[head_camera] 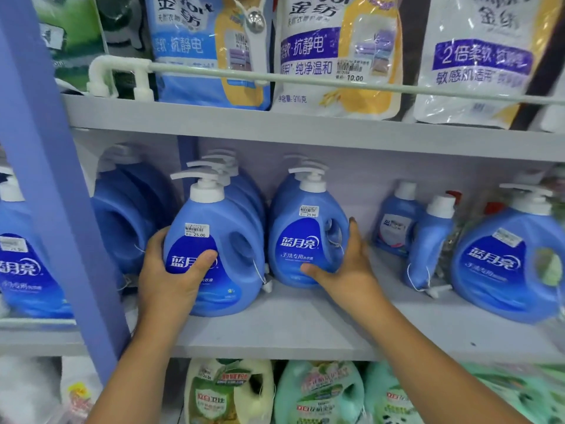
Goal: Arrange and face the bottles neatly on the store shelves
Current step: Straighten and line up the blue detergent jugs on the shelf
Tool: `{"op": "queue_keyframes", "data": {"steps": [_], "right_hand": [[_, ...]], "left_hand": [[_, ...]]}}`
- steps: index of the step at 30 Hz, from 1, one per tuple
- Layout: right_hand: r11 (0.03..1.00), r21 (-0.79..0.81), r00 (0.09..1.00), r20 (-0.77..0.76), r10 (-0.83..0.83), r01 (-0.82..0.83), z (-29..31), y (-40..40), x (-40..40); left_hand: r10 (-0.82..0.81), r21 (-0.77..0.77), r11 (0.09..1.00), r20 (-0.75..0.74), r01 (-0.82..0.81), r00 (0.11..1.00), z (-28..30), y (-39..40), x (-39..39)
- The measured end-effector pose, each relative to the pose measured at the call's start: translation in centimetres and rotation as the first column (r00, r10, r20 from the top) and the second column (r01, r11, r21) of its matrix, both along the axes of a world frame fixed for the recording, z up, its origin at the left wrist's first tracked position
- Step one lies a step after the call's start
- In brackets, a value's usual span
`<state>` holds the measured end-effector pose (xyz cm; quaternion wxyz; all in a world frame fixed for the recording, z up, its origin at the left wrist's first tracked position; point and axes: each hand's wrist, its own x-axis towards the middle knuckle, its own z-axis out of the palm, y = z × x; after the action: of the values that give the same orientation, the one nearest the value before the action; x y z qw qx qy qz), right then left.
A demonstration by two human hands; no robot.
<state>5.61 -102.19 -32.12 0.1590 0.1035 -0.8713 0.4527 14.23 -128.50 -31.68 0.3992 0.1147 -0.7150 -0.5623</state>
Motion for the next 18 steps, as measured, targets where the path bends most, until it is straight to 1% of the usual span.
{"op": "queue_keyframes", "data": {"steps": [1,2,3,4,5,6,7,8,9,11,12,14,15,18], "right_hand": [[1.000,0.024,0.999,-0.034,-0.009,0.010,0.7,1.4,0.9],[0.997,0.047,0.993,-0.106,-0.056,0.061,1.7,3.4,2.0],[0.988,0.060,0.965,-0.233,-0.123,0.141,2.5,6.1,3.0],[0.968,0.061,0.905,-0.372,-0.206,0.245,3.3,9.4,3.8],[0.931,0.031,0.821,-0.483,-0.305,0.364,4.0,12.9,4.3],[0.881,-0.009,0.745,-0.529,-0.405,0.472,4.3,16.7,4.1],[0.840,-0.033,0.718,-0.502,-0.483,0.541,4.7,19.9,3.8],[0.825,-0.043,0.741,-0.414,-0.529,0.564,5.1,22.6,3.4],[0.833,-0.032,0.788,-0.305,-0.534,0.552,5.4,24.7,2.7],[0.886,0.006,0.883,-0.095,-0.460,0.463,6.2,27.0,1.7],[0.912,-0.015,0.912,-0.016,-0.411,0.411,6.6,27.7,1.2],[0.937,-0.108,0.943,0.061,-0.329,0.333,7.2,28.9,0.3],[0.944,-0.128,0.952,0.073,-0.298,0.306,7.3,29.3,-0.1],[0.966,-0.067,0.968,0.046,-0.245,0.248,7.3,29.6,0.7]], "left_hand": [[0.025,-0.019,1.000,-0.009,-0.025,1.000,0.0,0.0,0.1],[0.058,-0.045,0.997,-0.025,-0.059,0.998,0.1,0.2,0.1],[0.099,-0.085,0.991,-0.044,-0.103,0.994,0.1,0.6,0.2],[0.141,-0.127,0.981,-0.071,-0.149,0.987,0.2,1.4,0.3],[0.183,-0.175,0.964,-0.105,-0.199,0.978,0.3,2.4,0.5],[0.215,-0.225,0.944,-0.136,-0.242,0.967,0.5,3.6,0.7],[0.235,-0.271,0.923,-0.163,-0.273,0.958,0.7,5.0,0.8],[0.248,-0.310,0.903,-0.190,-0.298,0.950,0.7,6.3,0.9],[0.259,-0.349,0.880,-0.216,-0.322,0.942,0.7,7.3,0.8],[0.263,-0.388,0.858,-0.229,-0.336,0.937,0.5,8.3,0.6],[0.264,-0.387,0.860,-0.219,-0.331,0.940,0.3,8.3,0.5],[0.273,-0.374,0.867,-0.197,-0.329,0.942,0.0,7.8,0.7],[0.284,-0.370,0.867,-0.184,-0.334,0.941,0.0,7.5,0.9],[0.321,-0.348,0.874,-0.108,-0.338,0.941,0.4,6.8,1.9]]}}
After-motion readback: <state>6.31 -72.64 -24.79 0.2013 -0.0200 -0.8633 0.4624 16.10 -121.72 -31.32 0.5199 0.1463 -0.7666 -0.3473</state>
